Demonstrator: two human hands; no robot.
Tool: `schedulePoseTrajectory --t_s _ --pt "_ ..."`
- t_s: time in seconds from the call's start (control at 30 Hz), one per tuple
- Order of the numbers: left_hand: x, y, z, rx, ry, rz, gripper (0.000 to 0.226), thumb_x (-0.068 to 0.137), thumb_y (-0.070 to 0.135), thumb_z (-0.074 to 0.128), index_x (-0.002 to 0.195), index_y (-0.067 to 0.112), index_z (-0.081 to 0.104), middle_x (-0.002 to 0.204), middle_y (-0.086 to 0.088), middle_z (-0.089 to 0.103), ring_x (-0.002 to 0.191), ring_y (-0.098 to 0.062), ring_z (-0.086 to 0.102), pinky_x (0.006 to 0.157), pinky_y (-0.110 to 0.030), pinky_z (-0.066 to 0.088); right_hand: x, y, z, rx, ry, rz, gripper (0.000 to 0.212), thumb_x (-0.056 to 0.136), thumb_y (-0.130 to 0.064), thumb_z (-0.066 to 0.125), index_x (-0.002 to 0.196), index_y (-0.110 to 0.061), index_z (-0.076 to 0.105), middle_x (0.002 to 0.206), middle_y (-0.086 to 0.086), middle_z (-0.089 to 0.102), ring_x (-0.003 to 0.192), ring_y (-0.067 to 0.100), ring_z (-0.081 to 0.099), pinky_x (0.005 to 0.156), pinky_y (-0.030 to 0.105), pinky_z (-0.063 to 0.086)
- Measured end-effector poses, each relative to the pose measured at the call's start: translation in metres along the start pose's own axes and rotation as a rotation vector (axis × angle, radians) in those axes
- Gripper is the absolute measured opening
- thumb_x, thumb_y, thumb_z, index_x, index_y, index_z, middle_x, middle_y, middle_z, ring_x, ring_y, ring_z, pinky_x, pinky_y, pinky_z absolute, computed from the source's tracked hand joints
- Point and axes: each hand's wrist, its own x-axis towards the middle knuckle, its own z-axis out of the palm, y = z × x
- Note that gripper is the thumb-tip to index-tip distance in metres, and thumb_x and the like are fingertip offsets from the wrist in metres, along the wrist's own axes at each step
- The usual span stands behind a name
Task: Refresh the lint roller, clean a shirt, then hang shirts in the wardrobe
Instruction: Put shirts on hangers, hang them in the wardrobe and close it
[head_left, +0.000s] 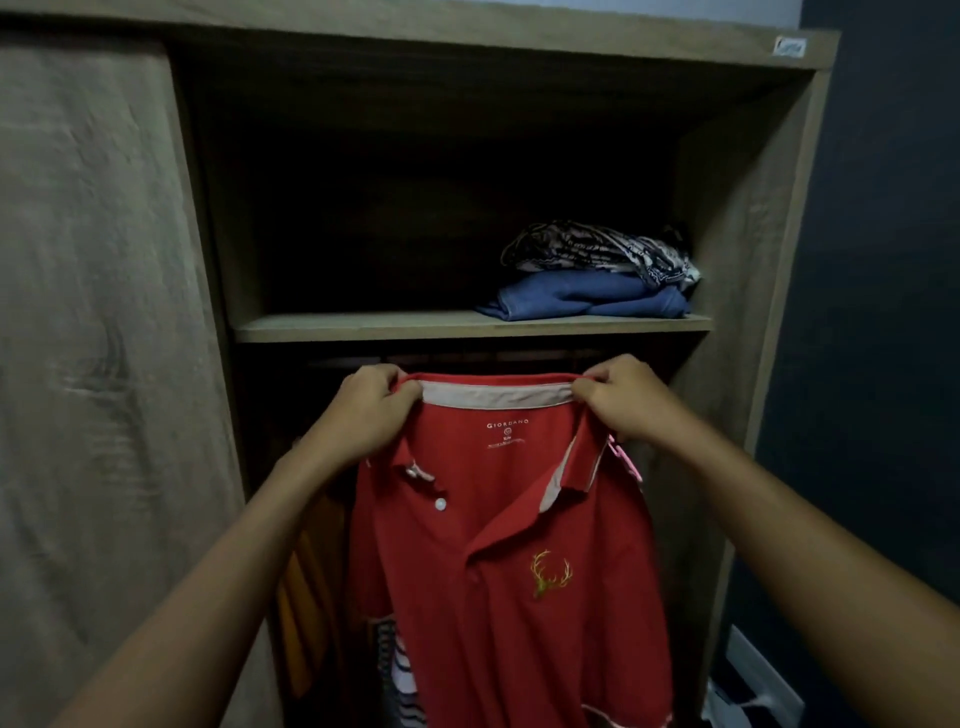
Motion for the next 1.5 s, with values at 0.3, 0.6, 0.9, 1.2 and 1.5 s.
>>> schedulePoseTrajectory --t_s 0.3,0.6,0.9,1.2,1.5 --pt "0.004 -0.003 0.046 -0.065 -0.028 0.188 0.029 0.099 0.025 0.057 0.079 0.006 0.067 0.07 -0.006 0.064 0.067 -0.018 0.058 0.063 -0.033 0.041 -0.024 0.06 0.037 0.327 -0.123 0.125 0.039 0.09 -0.052 0.063 0.077 -0.017 0.073 0.064 0.004 0.063 0.052 0.013 0.053 0.045 0.024 0.042" --pt "0.025 0.007 0.089 -0.047 0.02 0.275 0.027 0.101 0.024 0.055 0.084 0.007 0.067 0.079 -0.008 0.069 0.079 -0.026 0.065 0.077 -0.039 0.049 0.026 0.126 0.086 -0.008 0.186 0.217 0.012 0.088 -0.025 0.071 0.087 -0.012 0.07 0.076 0.005 0.067 0.079 0.024 0.067 0.066 0.022 0.043" --pt "0.037 0.005 0.101 0.026 0.029 0.212 0.025 0.102 0.025 0.054 0.089 0.009 0.068 0.084 -0.005 0.07 0.082 -0.022 0.065 0.077 -0.036 0.049 0.097 0.152 0.092 -0.301 0.022 0.343 0.047 0.085 -0.043 0.073 0.114 -0.007 0.063 0.122 0.017 0.063 0.111 0.037 0.062 0.085 0.039 0.052" --pt "0.041 0.013 0.125 0.069 0.066 0.147 0.025 0.102 0.025 0.053 0.089 0.009 0.067 0.081 -0.002 0.068 0.079 -0.017 0.064 0.071 -0.03 0.045 0.14 0.162 0.103 -0.211 -0.173 0.36 0.044 0.097 -0.035 0.054 0.126 -0.002 0.061 0.131 0.02 0.06 0.119 0.036 0.059 0.094 0.036 0.05" --pt "0.026 0.021 0.126 0.025 0.102 0.087 0.026 0.102 0.025 0.055 0.087 0.009 0.067 0.071 0.004 0.061 0.067 -0.006 0.056 0.061 -0.021 0.039 0.095 0.173 0.092 0.019 0.076 0.223 0.045 0.092 -0.037 0.063 0.057 -0.016 0.043 0.08 0.021 0.067 0.085 0.039 0.066 0.068 0.032 0.044"
